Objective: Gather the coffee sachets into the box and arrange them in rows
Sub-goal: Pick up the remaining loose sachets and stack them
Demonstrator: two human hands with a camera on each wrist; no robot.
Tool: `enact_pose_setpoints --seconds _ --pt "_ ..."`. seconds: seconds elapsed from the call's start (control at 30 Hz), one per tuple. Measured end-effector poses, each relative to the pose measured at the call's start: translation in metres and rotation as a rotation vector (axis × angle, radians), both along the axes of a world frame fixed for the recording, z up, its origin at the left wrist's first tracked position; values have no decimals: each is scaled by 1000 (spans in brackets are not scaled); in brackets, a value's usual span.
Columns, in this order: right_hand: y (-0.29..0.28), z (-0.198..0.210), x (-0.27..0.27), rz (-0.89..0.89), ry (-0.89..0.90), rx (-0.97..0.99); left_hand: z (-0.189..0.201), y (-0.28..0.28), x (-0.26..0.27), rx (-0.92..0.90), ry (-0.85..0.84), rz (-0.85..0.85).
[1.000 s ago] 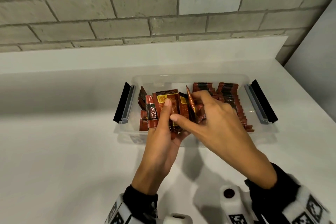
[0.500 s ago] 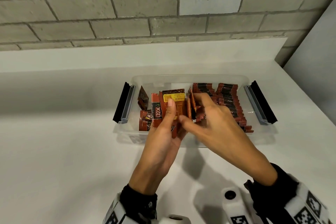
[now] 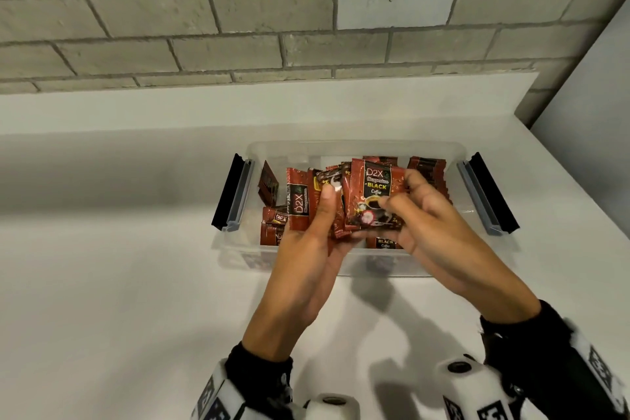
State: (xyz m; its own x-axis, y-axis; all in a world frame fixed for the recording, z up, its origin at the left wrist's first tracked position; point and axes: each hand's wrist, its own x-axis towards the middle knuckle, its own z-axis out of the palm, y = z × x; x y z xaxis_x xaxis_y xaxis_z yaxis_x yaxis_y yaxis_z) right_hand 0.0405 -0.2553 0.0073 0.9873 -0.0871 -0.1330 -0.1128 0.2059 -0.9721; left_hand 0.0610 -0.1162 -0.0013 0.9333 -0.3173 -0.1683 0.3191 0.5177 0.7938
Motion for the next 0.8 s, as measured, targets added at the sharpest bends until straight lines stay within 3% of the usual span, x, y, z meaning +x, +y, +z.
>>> enact_pose_setpoints --seconds 0.3,0.6,0.67,0.8 --pt "0 5 -2 -46 -54 -405 6 3 0 -55 -32 -94" --pt "-20 17 -2 -192 6 106 9 14 7 -47 4 72" --pt "-19 20 -5 -127 0 112 7 13 7 -42 14 77" --pt "-12 18 -8 -12 8 -110 6 10 5 -14 6 14"
